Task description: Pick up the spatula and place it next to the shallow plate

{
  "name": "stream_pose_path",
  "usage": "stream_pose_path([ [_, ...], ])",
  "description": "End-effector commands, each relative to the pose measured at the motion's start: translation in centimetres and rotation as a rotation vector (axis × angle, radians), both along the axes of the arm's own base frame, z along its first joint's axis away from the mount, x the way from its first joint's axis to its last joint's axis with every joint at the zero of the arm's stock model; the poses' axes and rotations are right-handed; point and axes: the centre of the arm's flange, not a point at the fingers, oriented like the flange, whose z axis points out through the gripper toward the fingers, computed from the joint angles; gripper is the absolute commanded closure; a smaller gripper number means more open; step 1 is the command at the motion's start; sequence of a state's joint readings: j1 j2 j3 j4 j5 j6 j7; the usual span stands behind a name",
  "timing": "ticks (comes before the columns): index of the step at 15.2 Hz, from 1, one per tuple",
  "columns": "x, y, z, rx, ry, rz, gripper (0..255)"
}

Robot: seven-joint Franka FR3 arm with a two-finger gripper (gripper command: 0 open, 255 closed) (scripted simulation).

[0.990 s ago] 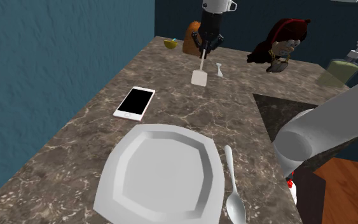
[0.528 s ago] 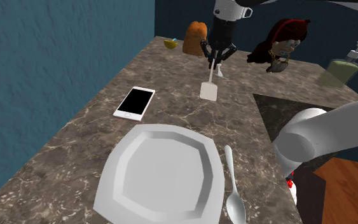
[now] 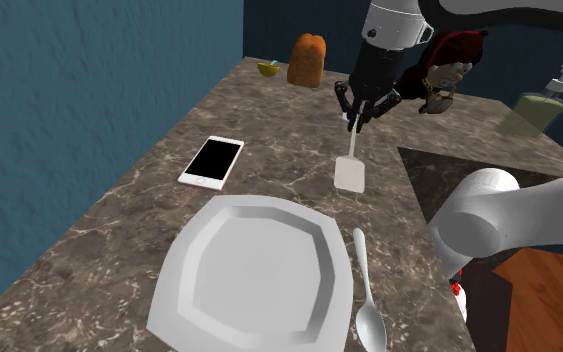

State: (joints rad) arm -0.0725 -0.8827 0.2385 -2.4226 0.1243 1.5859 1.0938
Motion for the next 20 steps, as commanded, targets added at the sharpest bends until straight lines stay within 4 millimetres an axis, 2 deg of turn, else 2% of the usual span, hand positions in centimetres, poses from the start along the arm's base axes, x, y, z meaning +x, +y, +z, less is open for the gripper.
stream_pose_path([
  [1,-2.0,1.3,0.3,0.000,0.001,-0.001,255],
  [11,-13.0,8.4,0.3,0.000,0.001,-0.001,255],
  [20,-13.0,8.4,-4.5,0.000,0.001,-0.001,255],
])
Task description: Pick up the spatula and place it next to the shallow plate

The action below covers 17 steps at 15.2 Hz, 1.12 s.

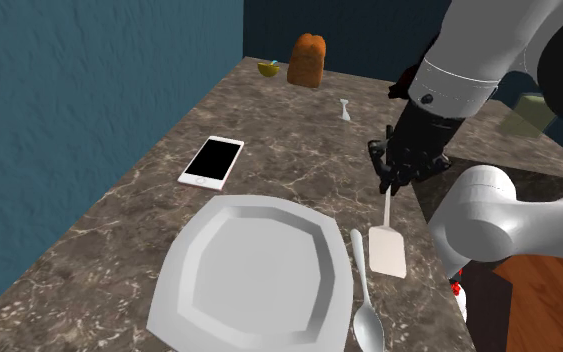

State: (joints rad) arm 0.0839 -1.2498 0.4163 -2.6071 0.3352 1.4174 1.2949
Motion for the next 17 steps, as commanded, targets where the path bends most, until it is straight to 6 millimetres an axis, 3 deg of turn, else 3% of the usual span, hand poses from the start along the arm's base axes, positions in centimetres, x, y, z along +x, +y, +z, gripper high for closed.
stream_pose_path([
  [1,0.0,0.0,-1.0,0.000,0.000,0.000,255],
  [7,0.0,0.0,-4.0,0.000,0.000,0.000,255],
  [14,0.0,0.0,-4.0,0.000,0.000,0.000,255],
  [15,0.0,0.0,-4.0,0.000,0.000,0.000,0],
  [17,0.0,0.0,-4.0,0.000,0.000,0.000,0],
])
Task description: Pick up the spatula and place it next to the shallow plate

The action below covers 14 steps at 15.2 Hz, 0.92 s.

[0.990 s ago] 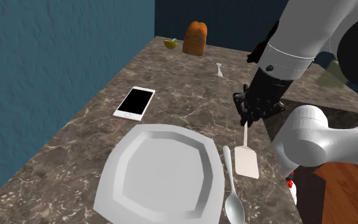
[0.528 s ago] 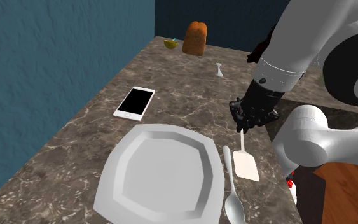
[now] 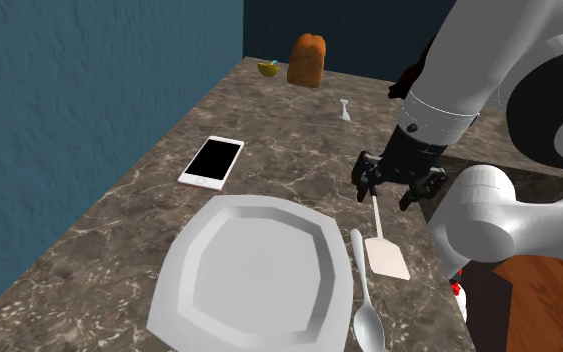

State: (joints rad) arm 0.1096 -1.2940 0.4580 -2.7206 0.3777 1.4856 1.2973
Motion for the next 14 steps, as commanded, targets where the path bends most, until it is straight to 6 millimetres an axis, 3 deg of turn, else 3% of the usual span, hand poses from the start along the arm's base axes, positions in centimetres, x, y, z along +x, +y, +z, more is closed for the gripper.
stream_pose_path([
  [1,0.0,0.0,0.0,0.000,0.000,0.000,0],
  [3,0.0,0.0,0.0,0.000,0.000,0.000,0],
  [7,-0.2,0.3,5.0,0.000,0.000,0.000,0],
  [14,-0.2,0.3,5.0,0.000,0.000,0.000,0],
])
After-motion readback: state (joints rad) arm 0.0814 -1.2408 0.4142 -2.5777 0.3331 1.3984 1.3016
